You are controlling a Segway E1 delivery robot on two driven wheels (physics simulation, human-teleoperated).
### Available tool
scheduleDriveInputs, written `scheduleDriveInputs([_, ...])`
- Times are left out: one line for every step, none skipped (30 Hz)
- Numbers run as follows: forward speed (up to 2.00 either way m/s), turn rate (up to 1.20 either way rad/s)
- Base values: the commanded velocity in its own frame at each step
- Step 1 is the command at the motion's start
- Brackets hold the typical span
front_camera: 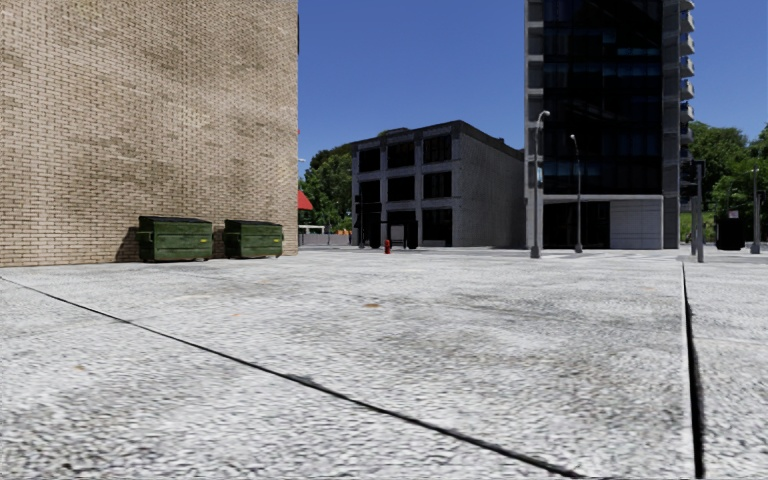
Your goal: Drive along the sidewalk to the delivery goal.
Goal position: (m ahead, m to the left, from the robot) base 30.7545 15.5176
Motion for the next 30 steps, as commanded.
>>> scheduleDriveInputs([2.0, 0.0])
scheduleDriveInputs([2.0, 0.0])
scheduleDriveInputs([2.0, 0.0])
scheduleDriveInputs([2.0, 0.0])
scheduleDriveInputs([2.0, 0.0])
scheduleDriveInputs([2.0, 0.0])
scheduleDriveInputs([2.0, 0.0])
scheduleDriveInputs([2.0, 0.0])
scheduleDriveInputs([2.0, 0.0])
scheduleDriveInputs([2.0, 0.0])
scheduleDriveInputs([2.0, 0.0])
scheduleDriveInputs([2.0, 0.0])
scheduleDriveInputs([2.0, 0.0])
scheduleDriveInputs([2.0, 0.0])
scheduleDriveInputs([2.0, 0.0])
scheduleDriveInputs([2.0, 0.0])
scheduleDriveInputs([2.0, 0.0])
scheduleDriveInputs([2.0, 0.0])
scheduleDriveInputs([2.0, 0.0])
scheduleDriveInputs([2.0, 0.0])
scheduleDriveInputs([2.0, 0.0])
scheduleDriveInputs([2.0, 0.0])
scheduleDriveInputs([2.0, 0.0])
scheduleDriveInputs([2.0, 0.0])
scheduleDriveInputs([2.0, 0.0])
scheduleDriveInputs([2.0, 0.0])
scheduleDriveInputs([2.0, 0.0])
scheduleDriveInputs([2.0, 0.0])
scheduleDriveInputs([2.0, 0.0])
scheduleDriveInputs([2.0, 0.0])
